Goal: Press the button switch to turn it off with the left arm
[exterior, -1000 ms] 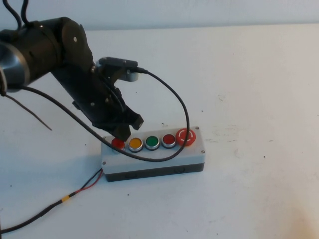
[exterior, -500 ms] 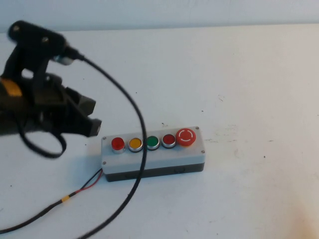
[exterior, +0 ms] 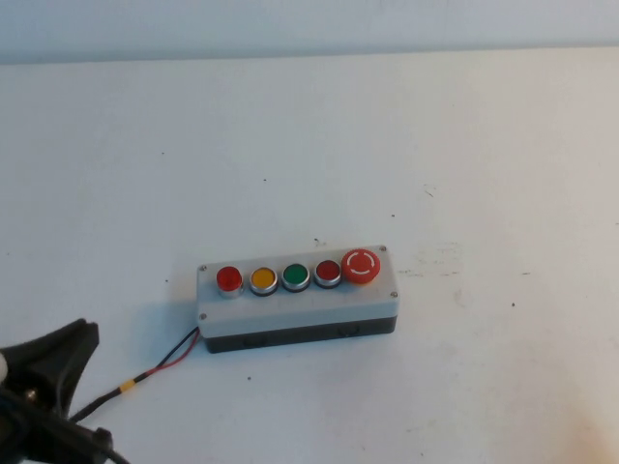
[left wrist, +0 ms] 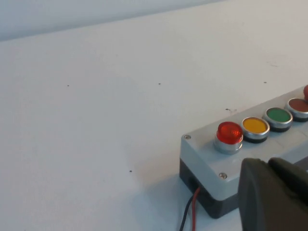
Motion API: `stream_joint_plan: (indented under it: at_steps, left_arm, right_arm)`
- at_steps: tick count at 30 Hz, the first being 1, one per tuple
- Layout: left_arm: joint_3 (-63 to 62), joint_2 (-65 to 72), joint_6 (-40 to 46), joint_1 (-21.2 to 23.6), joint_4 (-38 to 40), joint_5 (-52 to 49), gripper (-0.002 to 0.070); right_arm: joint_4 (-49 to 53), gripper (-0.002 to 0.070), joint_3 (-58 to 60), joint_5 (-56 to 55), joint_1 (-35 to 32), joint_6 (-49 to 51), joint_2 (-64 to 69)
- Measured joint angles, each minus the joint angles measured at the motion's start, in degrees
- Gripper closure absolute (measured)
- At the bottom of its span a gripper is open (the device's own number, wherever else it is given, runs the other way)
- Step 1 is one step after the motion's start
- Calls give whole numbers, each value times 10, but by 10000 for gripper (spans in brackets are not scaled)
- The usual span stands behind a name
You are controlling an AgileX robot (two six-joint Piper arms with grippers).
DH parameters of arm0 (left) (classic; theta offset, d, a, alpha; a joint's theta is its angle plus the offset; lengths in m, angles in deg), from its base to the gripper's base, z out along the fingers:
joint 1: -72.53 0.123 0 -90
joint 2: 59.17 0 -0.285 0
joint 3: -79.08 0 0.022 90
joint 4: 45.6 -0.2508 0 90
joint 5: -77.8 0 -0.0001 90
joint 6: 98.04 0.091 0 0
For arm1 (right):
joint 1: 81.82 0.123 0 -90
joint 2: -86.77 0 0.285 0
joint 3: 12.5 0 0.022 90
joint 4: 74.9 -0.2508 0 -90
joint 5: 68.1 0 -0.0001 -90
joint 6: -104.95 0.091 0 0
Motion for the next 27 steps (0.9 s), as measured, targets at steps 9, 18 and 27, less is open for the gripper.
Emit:
stream_joint_plan:
  at_steps: [9, 18, 27]
  left_arm:
    - [95, -14, 0, 0, 4, 63, 678]
    - [141, -30, 20, 0, -4, 218, 678]
    - [161, -189, 49, 49, -19, 205, 678]
  right_arm:
    - [0, 692, 0, 0, 0, 0, 0]
    - [0, 692, 0, 0, 0, 0, 0]
    - [0, 692, 0, 0, 0, 0, 0]
